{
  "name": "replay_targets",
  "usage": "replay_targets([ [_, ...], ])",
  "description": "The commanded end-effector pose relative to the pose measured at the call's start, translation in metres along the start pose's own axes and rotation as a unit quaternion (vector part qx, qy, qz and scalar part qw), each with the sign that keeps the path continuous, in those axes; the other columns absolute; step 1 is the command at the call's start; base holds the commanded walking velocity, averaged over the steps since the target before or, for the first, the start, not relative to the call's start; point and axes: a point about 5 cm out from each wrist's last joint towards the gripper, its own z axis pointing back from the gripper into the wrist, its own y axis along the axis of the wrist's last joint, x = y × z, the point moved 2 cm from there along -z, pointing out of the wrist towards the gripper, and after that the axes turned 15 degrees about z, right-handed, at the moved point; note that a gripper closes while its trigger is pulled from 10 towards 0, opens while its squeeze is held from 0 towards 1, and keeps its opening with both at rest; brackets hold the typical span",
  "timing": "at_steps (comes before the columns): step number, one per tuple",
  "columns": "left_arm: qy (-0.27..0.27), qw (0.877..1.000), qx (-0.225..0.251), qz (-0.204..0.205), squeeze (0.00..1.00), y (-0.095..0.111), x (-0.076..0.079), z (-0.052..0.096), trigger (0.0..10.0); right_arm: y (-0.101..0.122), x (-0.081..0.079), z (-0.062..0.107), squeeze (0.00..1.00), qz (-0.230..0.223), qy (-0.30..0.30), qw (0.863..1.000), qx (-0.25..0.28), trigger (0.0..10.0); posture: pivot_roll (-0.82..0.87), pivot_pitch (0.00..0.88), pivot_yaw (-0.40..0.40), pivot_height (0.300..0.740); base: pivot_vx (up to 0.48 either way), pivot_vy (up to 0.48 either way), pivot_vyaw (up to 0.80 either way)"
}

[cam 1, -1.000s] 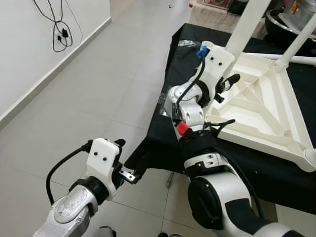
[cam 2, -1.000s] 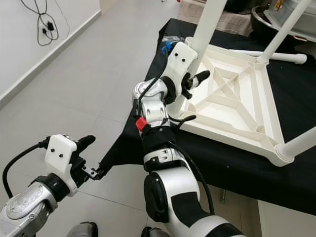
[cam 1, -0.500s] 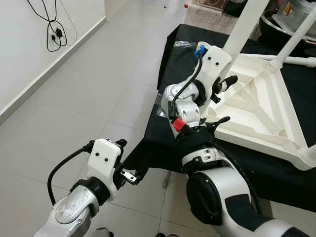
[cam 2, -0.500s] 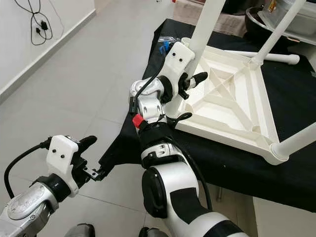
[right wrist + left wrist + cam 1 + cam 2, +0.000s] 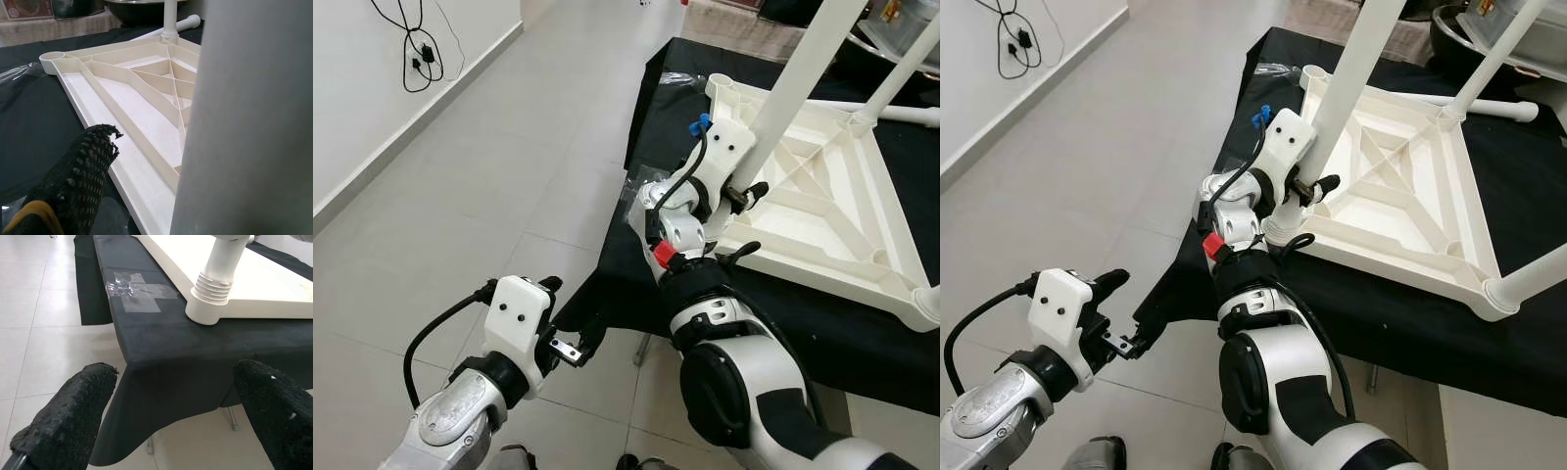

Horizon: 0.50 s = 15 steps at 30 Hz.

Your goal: Building children table

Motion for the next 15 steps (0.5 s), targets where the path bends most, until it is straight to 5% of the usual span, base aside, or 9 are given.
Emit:
replay_targets([
  [1,-0.001,1.0,-0.005,0.004,0.0,-0.004,0.001,-0.001,10.0,-0.009,-0.003,0.003,1.0,0.0,0.007,1.0,-0.021,10.0,0.16,0.201,-0.149,0.74,0.0,0.0,0.0],
  [2,-0.002,1.0,-0.006,0.003,0.0,-0.004,0.001,-0.001,10.0,-0.01,-0.002,0.004,0.0,0.0,0.008,1.0,-0.022,10.0,0.16,0.201,-0.149,0.74,0.0,0.0,0.0],
  [15,0.0,1.0,-0.007,0.003,0.0,-0.006,-0.001,-0.002,10.0,-0.019,0.01,0.009,0.0,0.012,0.014,1.0,0.008,10.0,0.15,0.196,-0.141,0.74,0.0,0.0,0.0],
])
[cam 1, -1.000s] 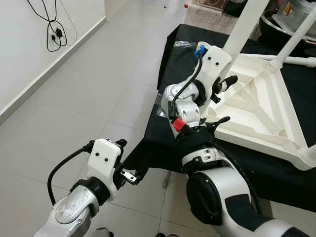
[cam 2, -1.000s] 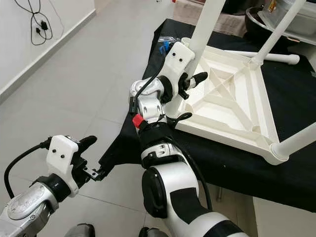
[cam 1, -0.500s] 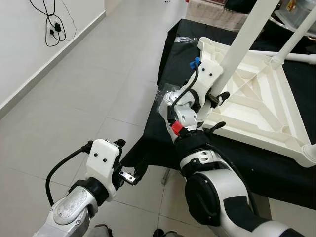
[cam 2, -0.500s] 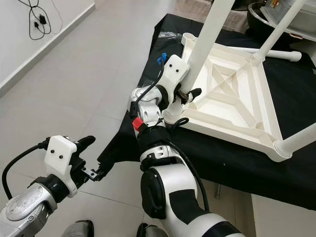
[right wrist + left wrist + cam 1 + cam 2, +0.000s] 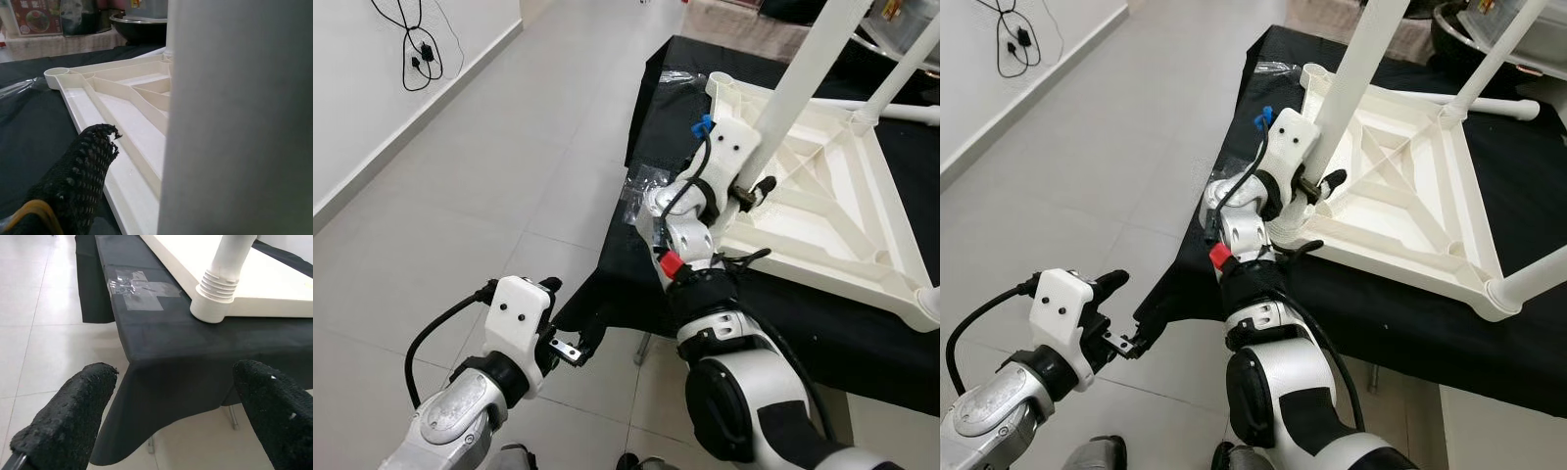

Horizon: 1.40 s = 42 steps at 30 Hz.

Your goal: Building children table

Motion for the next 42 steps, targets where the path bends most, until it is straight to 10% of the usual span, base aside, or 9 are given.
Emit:
replay_targets([
  [1,-0.001,1.0,-0.008,0.003,0.0,-0.005,0.001,-0.001,10.0,-0.022,-0.002,0.013,0.0,0.014,0.012,0.999,-0.032,10.0,0.15,0.195,-0.14,0.74,0.0,0.0,0.0],
  [42,0.001,1.0,0.0,-0.005,0.0,-0.003,-0.004,-0.005,10.0,-0.055,0.031,0.05,0.0,0.047,0.178,0.981,-0.053,10.0,0.14,0.178,-0.139,0.74,0.0,0.0,0.0],
])
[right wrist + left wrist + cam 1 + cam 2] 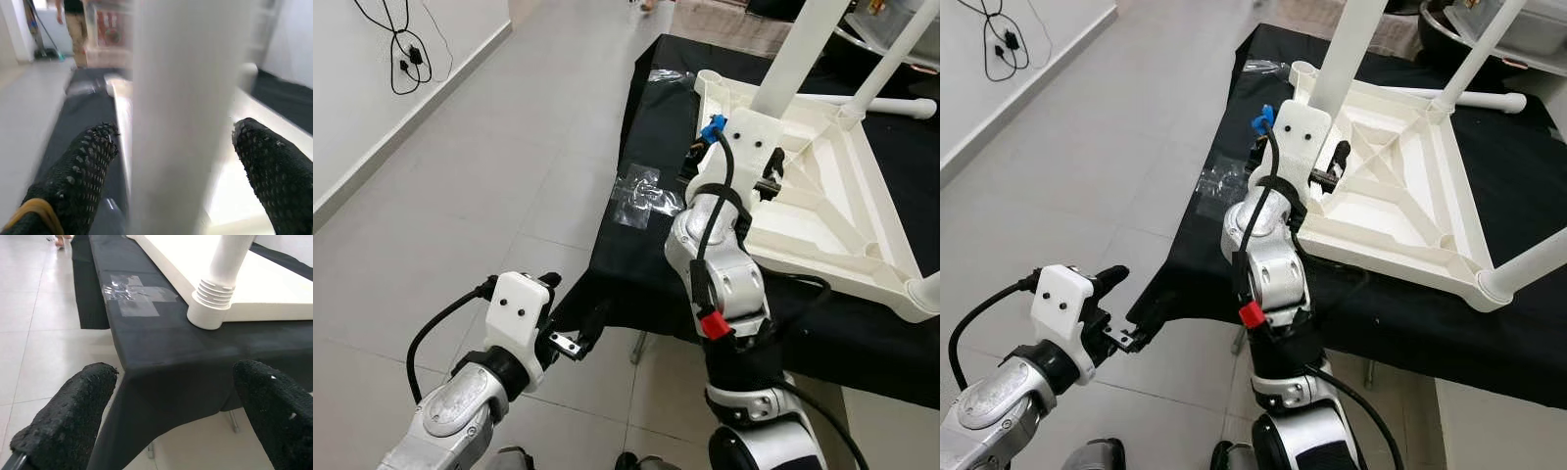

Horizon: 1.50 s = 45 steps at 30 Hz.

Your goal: Building children table

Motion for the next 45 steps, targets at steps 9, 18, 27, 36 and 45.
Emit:
replay_targets([
  [9,-0.001,1.0,-0.003,0.001,0.0,-0.004,0.0,-0.001,10.0,-0.039,-0.017,0.03,0.0,-0.019,0.085,0.992,-0.09,10.0,0.13,0.174,-0.139,0.74,0.0,0.0,0.0],
  [18,0.0,1.0,-0.002,0.001,0.0,-0.004,-0.001,-0.001,10.0,-0.046,-0.011,0.039,0.0,-0.012,0.144,0.986,-0.088,10.0,0.13,0.17,-0.136,0.74,0.0,0.0,0.0],
  [27,0.006,1.0,-0.004,-0.002,0.0,-0.005,-0.004,0.001,10.0,-0.055,0.013,0.048,0.0,0.024,0.21,0.975,-0.073,10.0,0.12,0.167,-0.131,0.74,0.0,0.0,0.0],
  [36,0.073,0.997,-0.036,0.005,0.0,-0.031,0.0,0.022,10.0,-0.098,0.068,0.066,0.0,0.098,0.287,0.953,-0.011,10.0,0.11,0.134,-0.122,0.74,0.0,0.0,0.0],
  [45,0.102,0.993,-0.063,-0.001,0.0,-0.047,0.001,0.038,10.0,-0.108,0.071,0.075,0.0,0.068,0.309,0.948,-0.025,10.0,0.12,0.097,-0.105,0.74,0.0,0.0,0.0],
])
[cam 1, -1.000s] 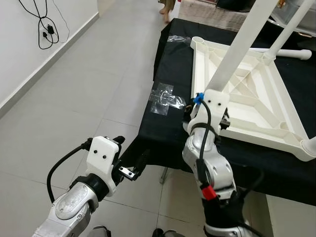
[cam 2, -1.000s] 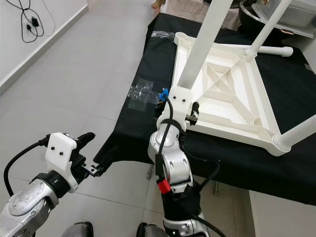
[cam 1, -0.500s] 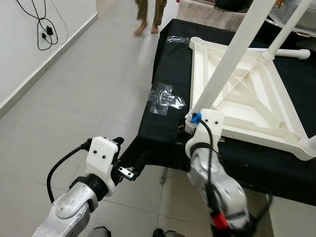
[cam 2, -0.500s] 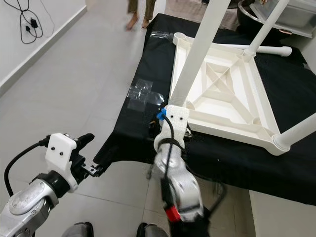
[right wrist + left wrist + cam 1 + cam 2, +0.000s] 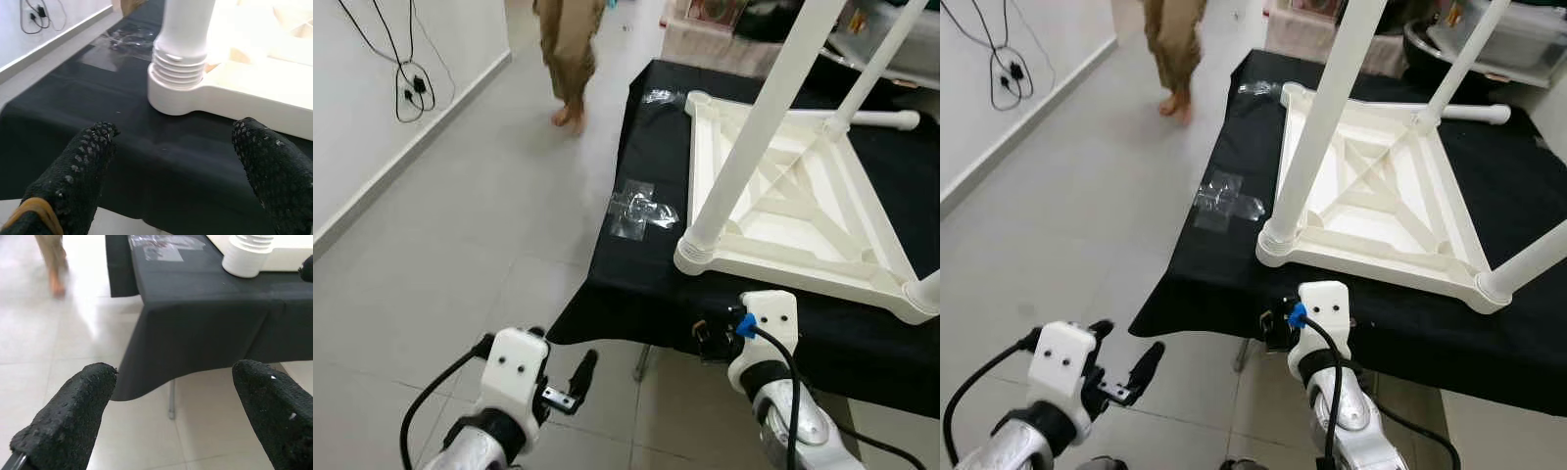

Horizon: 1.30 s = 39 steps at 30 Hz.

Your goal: Building children table

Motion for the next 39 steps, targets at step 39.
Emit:
replay_targets([
  [39,0.108,0.994,0.025,0.019,0.0,-0.015,-0.036,-0.007,10.0,-0.031,0.019,-0.024,0.0,0.011,-0.054,0.998,-0.023,10.0,0.12,0.005,-0.117,0.74,0.044,-0.089,-0.09],
])
